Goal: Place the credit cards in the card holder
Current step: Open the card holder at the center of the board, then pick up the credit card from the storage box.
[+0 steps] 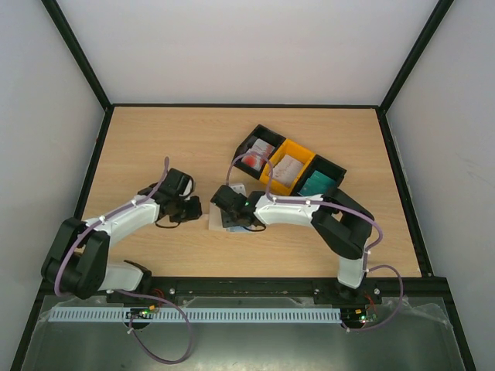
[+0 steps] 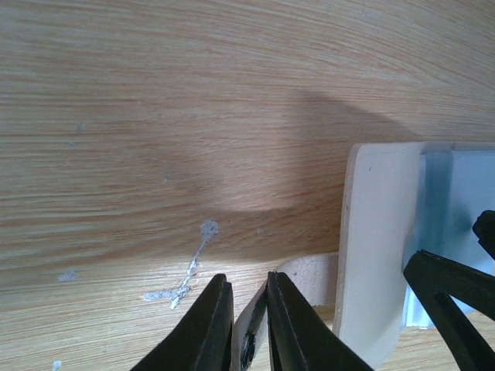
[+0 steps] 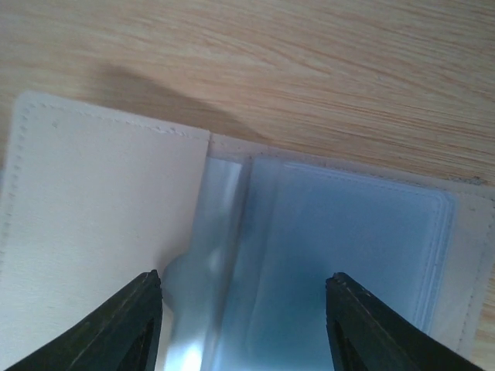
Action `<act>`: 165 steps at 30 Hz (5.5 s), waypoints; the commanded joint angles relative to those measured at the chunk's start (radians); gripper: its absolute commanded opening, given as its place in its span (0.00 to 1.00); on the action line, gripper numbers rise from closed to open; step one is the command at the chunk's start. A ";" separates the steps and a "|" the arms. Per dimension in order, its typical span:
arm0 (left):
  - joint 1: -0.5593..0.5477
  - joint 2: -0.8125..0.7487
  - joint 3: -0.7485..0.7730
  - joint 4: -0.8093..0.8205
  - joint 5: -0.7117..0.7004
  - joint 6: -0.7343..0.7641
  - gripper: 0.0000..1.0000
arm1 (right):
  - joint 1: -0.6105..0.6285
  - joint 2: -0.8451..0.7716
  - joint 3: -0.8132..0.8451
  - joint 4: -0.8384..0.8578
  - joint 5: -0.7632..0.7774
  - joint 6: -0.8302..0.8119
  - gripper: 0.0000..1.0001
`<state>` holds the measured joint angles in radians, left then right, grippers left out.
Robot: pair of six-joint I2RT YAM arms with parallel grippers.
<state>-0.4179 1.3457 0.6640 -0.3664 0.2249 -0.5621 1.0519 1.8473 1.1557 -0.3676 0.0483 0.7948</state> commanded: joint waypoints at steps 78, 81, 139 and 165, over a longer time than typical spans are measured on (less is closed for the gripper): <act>-0.010 -0.306 -0.008 0.211 0.256 -0.051 0.73 | -0.579 -0.418 -0.169 -0.338 -0.082 -1.051 0.85; -0.011 -0.266 0.005 0.212 0.263 -0.039 0.74 | -0.579 -0.370 -0.190 -0.327 -0.081 -1.054 0.83; -0.012 -0.179 -0.028 0.207 0.258 -0.019 0.74 | -0.618 -0.312 -0.212 -0.298 -0.184 -1.053 0.48; -0.013 -0.171 -0.034 0.209 0.264 -0.017 0.74 | -0.619 -0.351 -0.198 -0.334 -0.234 -1.056 0.25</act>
<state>-0.4271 1.1687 0.6380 -0.1482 0.4889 -0.5900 0.4339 1.5242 0.9478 -0.6601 -0.1665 -0.2577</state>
